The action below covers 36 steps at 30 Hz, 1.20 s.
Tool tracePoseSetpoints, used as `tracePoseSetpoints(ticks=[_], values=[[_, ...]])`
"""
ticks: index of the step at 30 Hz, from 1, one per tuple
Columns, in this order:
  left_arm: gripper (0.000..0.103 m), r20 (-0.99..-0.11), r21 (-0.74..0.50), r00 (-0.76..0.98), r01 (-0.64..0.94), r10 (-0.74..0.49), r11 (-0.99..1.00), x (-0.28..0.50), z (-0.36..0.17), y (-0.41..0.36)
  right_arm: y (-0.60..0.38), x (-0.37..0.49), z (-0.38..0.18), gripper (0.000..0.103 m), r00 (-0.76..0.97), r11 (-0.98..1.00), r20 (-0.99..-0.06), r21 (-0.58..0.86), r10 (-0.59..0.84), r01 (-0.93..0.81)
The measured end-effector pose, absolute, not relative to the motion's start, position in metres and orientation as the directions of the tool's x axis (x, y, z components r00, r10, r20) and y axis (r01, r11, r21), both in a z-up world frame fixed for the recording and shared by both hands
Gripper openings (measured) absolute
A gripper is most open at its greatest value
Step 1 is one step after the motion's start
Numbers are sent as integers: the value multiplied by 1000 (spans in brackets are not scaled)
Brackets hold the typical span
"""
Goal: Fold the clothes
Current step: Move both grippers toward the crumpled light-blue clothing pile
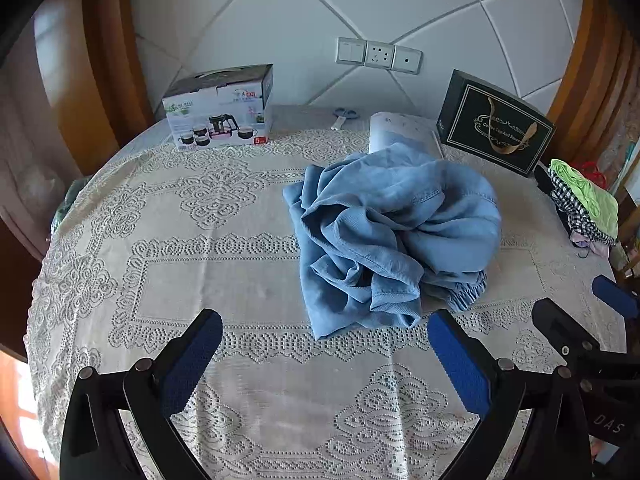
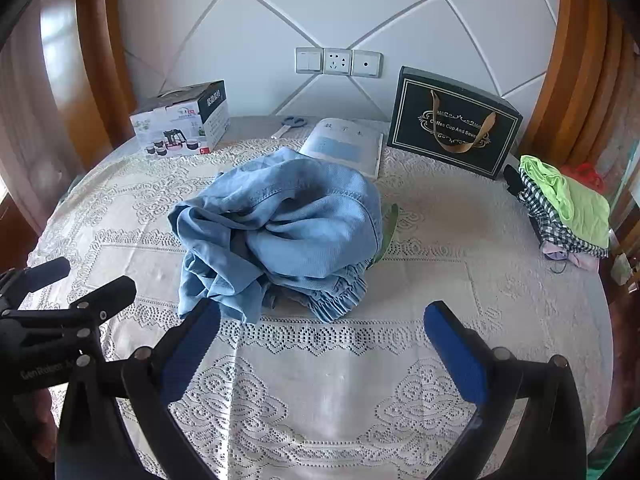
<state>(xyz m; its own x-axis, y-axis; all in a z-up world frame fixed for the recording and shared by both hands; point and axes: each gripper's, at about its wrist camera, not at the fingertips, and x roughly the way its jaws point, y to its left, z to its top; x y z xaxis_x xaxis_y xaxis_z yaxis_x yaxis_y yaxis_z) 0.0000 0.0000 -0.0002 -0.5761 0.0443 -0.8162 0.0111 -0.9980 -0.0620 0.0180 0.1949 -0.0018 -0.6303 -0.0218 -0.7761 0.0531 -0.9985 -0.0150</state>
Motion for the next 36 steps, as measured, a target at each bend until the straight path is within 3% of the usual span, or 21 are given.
tracePoseSetpoints(ticks=[36], values=[[103, -843, -53, -537, 34, 27, -998, 6, -9, -4, 199, 26, -4, 103, -622, -999, -783, -9, -22, 47]])
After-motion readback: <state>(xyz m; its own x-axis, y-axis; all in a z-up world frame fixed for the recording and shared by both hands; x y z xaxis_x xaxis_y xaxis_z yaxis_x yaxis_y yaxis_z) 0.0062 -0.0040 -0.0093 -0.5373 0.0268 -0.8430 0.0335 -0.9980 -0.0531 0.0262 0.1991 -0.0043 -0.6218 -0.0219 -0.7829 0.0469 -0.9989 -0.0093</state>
